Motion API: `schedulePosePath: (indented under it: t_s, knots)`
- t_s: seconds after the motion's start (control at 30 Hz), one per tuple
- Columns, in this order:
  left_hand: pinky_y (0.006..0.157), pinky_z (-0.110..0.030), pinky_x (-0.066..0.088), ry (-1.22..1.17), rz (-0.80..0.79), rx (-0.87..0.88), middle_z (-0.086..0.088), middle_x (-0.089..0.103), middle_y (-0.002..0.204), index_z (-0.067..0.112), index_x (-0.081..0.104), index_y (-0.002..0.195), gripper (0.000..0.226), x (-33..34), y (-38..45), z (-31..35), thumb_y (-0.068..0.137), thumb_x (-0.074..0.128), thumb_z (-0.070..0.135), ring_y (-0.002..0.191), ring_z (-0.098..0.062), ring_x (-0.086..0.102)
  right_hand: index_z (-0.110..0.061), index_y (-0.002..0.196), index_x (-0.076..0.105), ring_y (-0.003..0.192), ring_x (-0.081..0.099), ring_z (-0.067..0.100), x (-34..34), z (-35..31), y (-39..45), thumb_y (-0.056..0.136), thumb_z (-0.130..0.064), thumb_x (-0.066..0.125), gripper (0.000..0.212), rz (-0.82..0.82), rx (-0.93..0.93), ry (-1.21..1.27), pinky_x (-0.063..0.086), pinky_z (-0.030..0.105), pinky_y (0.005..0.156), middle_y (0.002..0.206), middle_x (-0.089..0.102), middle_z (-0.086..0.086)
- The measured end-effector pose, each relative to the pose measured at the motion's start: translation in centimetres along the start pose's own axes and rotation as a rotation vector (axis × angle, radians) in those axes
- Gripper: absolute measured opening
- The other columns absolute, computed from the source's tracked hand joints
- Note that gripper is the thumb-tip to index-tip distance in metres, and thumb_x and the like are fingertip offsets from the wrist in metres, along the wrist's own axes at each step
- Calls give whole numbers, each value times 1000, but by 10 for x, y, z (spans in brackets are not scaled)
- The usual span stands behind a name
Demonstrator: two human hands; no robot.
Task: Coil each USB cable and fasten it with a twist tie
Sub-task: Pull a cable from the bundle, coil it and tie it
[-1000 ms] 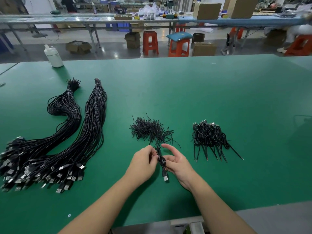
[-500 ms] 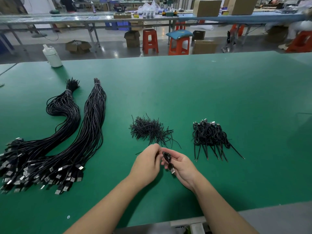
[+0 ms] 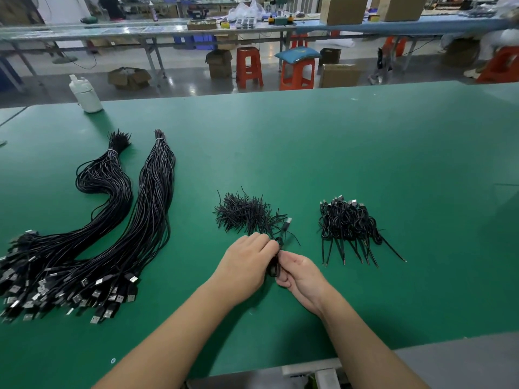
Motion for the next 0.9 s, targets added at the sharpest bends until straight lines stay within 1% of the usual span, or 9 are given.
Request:
schedulePosePath:
  t_s: [0.13, 0.27, 0.37, 0.47, 0.53, 0.63, 0.77, 0.83, 0.9]
  knots:
    - [64, -30, 41, -15, -87, -97, 1, 57, 80, 14, 59, 88, 23, 13, -2, -9, 70, 66, 2, 73, -23, 54, -7, 116, 51, 46, 39, 9, -13, 4, 4, 102, -12, 51, 14, 110, 12, -12, 26, 21, 43, 60, 51, 2]
    - [70, -34, 43, -248, -93, -351, 3, 58, 87, 20, 51, 92, 4, 20, -12, -34, 94, 51, 17, 79, -22, 54, -8, 109, 57, 57, 51, 11, -8, 5, 2, 99, -3, 53, 12, 66, 19, 25, 40, 20, 51, 77, 60, 7]
    - [68, -34, 46, -362, -71, -501, 8, 59, 82, 27, 48, 88, 9, 22, -20, -48, 95, 51, 22, 75, -17, 54, -2, 117, 58, 69, 63, 13, -2, 1, 2, 85, 3, 65, 32, 24, 3, 41, 49, 21, 60, 94, 70, 11]
    - [67, -32, 44, -383, -77, -527, 10, 58, 81, 30, 45, 86, 12, 22, -21, -49, 94, 51, 23, 74, -15, 54, -1, 117, 62, 70, 64, 15, 1, -1, 1, 81, 0, 71, 37, 14, 1, 8, 49, 22, 62, 95, 72, 11]
    - [67, -32, 43, -378, -73, -506, 10, 56, 83, 28, 45, 88, 11, 21, -20, -46, 96, 50, 22, 75, -14, 52, -2, 112, 65, 70, 60, 14, -2, 0, 0, 77, -4, 74, 36, 38, -11, 9, 47, 22, 62, 92, 70, 11]
    - [70, -34, 41, -312, -62, -381, 4, 52, 87, 21, 46, 91, 8, 17, -18, -34, 98, 48, 18, 78, -19, 48, -4, 98, 71, 63, 51, 11, -9, 1, 1, 87, 3, 66, 14, 95, -44, 19, 41, 19, 54, 78, 62, 9]
    - [68, -33, 38, -117, -50, -201, -2, 53, 83, 13, 55, 89, 9, 12, -17, -19, 87, 59, 4, 75, -26, 49, -16, 85, 73, 52, 42, 11, -4, 1, 1, 90, -17, 66, 8, 80, -30, -77, 34, 19, 47, 61, 52, 3]
    - [68, -31, 35, -35, -46, -109, 0, 52, 81, 13, 57, 88, 17, 12, -17, -10, 77, 63, 1, 73, -23, 49, -15, 93, 70, 48, 40, 10, -3, 1, 0, 89, -26, 67, 12, 98, -2, -135, 32, 19, 43, 58, 51, 0]
    - [68, -29, 35, -4, -34, -56, 1, 53, 82, 14, 59, 91, 26, 11, -17, -2, 70, 61, -1, 73, -22, 49, -13, 105, 63, 45, 40, 7, -5, 0, -1, 85, -35, 72, 31, 147, 22, -211, 31, 18, 40, 59, 53, -4]
Point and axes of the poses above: each hand's wrist, its own y-axis towards the middle knuckle, its own x-axis out of the palm, z = x × y, the point moved 10 cm from there along y, towards the middle knuckle
